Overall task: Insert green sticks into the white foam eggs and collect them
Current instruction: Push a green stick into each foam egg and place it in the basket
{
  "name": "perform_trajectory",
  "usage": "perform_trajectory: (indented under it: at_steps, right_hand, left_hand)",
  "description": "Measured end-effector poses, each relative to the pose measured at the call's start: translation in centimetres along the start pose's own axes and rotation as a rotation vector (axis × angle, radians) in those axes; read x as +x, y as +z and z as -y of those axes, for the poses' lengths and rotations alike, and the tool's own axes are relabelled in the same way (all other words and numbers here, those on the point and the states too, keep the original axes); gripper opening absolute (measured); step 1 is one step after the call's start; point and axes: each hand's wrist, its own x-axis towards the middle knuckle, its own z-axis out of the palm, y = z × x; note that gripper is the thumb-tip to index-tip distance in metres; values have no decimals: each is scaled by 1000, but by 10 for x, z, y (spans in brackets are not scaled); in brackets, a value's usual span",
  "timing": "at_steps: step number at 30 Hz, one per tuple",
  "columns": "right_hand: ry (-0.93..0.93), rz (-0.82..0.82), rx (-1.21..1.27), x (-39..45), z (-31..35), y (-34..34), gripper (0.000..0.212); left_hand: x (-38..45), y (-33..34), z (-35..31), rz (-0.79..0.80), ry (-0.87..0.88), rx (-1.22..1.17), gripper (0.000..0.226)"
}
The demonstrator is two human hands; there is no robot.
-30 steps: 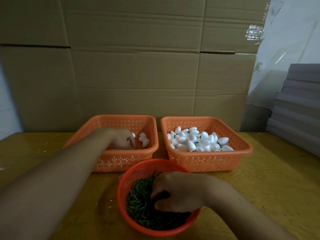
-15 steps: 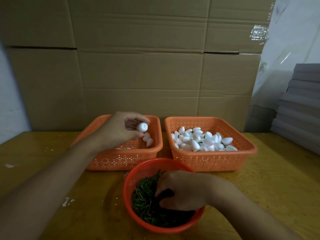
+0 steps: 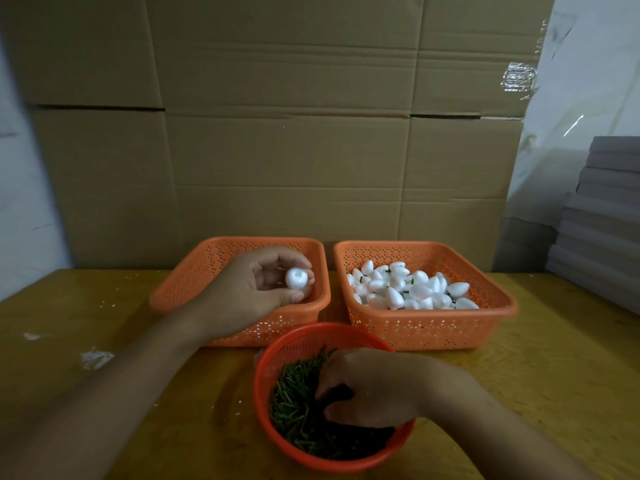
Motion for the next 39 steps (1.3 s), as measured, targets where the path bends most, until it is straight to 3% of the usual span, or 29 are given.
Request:
perform_trajectory:
  at_steps: [5,8,13,18,24,31,39]
  right_hand:
    - [-2,4,6,0,0,-1,32]
    - [0,11,12,1,-1,0,31]
    - [10,7,16,1,-1,1,31]
    - [14,18,22,0,0,0,32]
    - [18,19,12,-1,1,-1,33]
    - [9,17,-4,0,0,0,33]
    - [10,-80,-40,1,-4,3,34]
  left_hand:
    - [-5,4,-1,-20,-197,-331,24]
    - [-8,4,-2,8,-261,-501,44]
    - [-9,1,-1,128,-209,-512,49]
    - [-10,-4,0,156,-149,-480,37]
    - [-12,-2,-4,131,-112,-423,38]
    - [-11,7,-10,84,-240,-499,49]
    - [-9,11,-15,42,-366,-740,41]
